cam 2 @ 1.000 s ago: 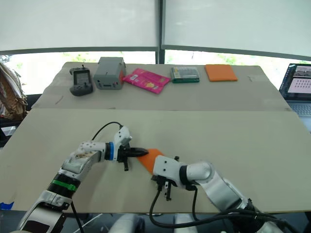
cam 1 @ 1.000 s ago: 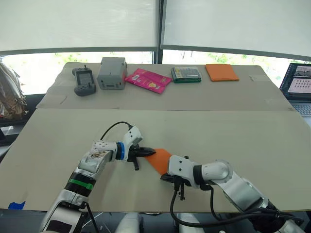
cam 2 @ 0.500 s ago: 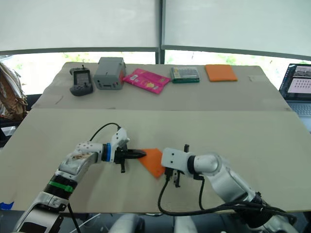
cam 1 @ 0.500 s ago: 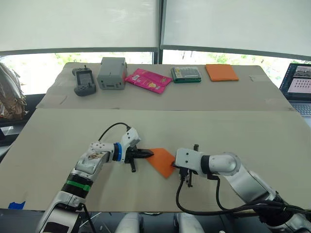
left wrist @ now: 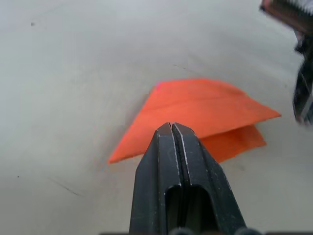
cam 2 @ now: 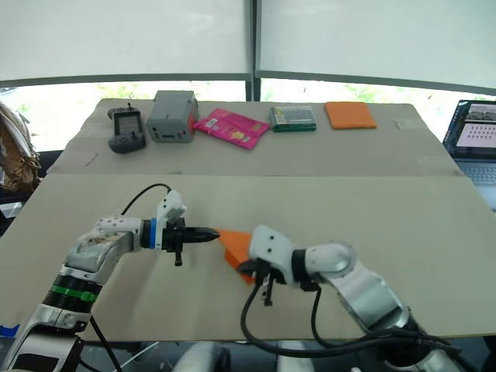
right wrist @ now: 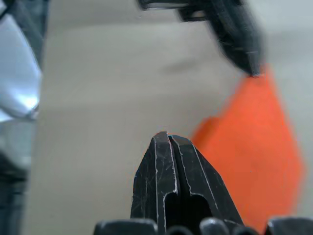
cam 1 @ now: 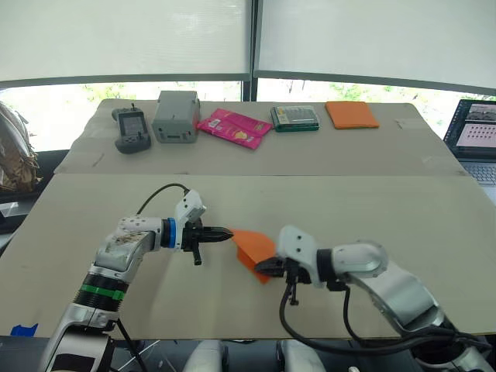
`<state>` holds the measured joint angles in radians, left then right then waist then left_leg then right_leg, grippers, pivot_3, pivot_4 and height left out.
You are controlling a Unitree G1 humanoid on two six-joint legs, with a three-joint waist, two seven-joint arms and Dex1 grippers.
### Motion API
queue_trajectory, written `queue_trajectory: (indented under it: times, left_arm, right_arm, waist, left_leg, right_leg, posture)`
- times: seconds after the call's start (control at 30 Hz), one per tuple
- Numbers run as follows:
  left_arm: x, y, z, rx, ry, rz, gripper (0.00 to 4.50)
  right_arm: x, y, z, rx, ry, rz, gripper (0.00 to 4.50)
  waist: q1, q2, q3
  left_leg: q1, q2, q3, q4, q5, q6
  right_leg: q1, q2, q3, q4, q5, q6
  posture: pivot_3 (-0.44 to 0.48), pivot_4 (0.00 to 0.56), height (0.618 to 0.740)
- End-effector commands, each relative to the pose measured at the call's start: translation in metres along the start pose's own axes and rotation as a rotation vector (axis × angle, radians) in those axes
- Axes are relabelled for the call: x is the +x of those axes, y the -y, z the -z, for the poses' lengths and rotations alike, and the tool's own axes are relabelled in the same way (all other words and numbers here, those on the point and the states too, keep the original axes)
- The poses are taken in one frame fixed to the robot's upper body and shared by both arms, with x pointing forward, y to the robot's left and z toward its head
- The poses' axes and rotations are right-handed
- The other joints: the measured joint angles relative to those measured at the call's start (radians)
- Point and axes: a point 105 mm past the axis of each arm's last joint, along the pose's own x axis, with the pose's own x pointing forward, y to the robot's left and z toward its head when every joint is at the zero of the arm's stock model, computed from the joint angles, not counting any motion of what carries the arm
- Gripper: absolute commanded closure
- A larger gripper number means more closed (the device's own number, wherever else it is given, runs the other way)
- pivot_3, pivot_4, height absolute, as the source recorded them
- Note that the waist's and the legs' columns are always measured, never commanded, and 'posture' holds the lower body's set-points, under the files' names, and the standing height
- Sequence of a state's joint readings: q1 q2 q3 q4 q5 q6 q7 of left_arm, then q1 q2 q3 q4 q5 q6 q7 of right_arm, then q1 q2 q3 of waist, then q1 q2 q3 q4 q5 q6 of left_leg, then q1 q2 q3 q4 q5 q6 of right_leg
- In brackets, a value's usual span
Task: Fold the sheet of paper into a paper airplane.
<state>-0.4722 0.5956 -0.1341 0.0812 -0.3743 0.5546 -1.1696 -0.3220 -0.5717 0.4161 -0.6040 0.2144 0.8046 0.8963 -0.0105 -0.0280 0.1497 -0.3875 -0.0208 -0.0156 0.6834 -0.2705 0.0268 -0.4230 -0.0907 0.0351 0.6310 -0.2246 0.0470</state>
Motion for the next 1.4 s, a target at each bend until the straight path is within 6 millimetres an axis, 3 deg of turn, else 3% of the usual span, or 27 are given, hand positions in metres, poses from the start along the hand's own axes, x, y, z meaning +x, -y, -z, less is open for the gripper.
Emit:
queue_trajectory:
  times: [0.03, 0.23, 0.37, 0.63, 1.07, 1.23, 1.4]
  left_arm:
    - [-0.008, 0.001, -0.017, 0.057, 0.012, 0.003, 4.50]
    - [-0.020, 0.004, -0.019, 0.064, -0.017, 0.011, 4.50]
    - [-0.028, 0.007, -0.022, 0.066, -0.023, 0.018, 4.50]
    - [-0.031, 0.009, -0.023, 0.066, -0.027, 0.038, 4.50]
    - [-0.030, 0.016, -0.019, 0.053, -0.036, 0.066, 4.50]
    - [-0.024, 0.012, -0.023, 0.061, -0.003, 0.035, 4.50]
    - [-0.005, 0.010, -0.024, 0.053, 0.045, 0.011, 4.50]
  right_arm:
    - [0.009, -0.005, -0.008, -0.008, 0.008, -0.004, 4.47]
    - [0.017, 0.003, 0.006, -0.052, -0.086, 0.041, 4.47]
    - [0.012, 0.006, 0.025, -0.133, -0.187, 0.058, 4.47]
    - [-0.009, 0.026, 0.037, -0.269, -0.275, 0.112, 4.47]
    - [-0.023, 0.053, 0.035, -0.434, -0.269, 0.110, 4.47]
    - [-0.035, 0.044, 0.020, -0.387, -0.202, 0.071, 4.47]
    - [-0.055, 0.033, -0.001, -0.309, -0.110, 0.021, 4.47]
  waist:
    - [-0.001, 0.000, 0.000]
    - [-0.001, 0.000, 0.000]
    - [-0.002, 0.000, 0.000]
    - [0.001, 0.000, 0.000]
    - [-0.001, 0.000, 0.000]
    - [0.002, 0.000, 0.000]
    - [0.003, 0.000, 0.000]
  left_leg:
    - [0.000, 0.000, 0.000, 0.000, 0.000, 0.000]
    - [0.000, 0.000, 0.000, 0.000, 0.000, 0.000]
    - [-0.001, -0.001, 0.000, 0.000, 0.000, 0.000]
    - [0.000, -0.001, 0.000, 0.000, 0.000, 0.000]
    - [0.000, 0.000, 0.001, 0.000, 0.000, 0.000]
    - [-0.001, 0.000, 0.001, 0.000, 0.000, 0.000]
    - [-0.001, 0.000, 0.000, 0.001, 0.000, 0.001]
  right_leg:
    - [0.000, 0.000, 0.000, 0.000, 0.000, 0.000]
    - [0.000, 0.000, 0.000, 0.000, 0.000, 0.000]
    - [0.000, -0.001, -0.001, -0.001, 0.000, 0.000]
    - [0.001, -0.001, -0.001, -0.001, 0.000, 0.000]
    - [0.000, 0.000, -0.001, -0.001, 0.000, 0.000]
    - [0.000, -0.001, -0.001, -0.001, 0.000, 0.000]
    - [0.000, -0.001, -0.001, -0.001, 0.000, 0.000]
  posture:
    - [0.000, 0.150, 0.740]
    - [0.000, 0.150, 0.740]
    - [0.000, 0.150, 0.740]
    - [0.000, 0.150, 0.740]
    - [0.000, 0.150, 0.740]
    - [0.000, 0.150, 0.740]
    - [0.000, 0.150, 0.740]
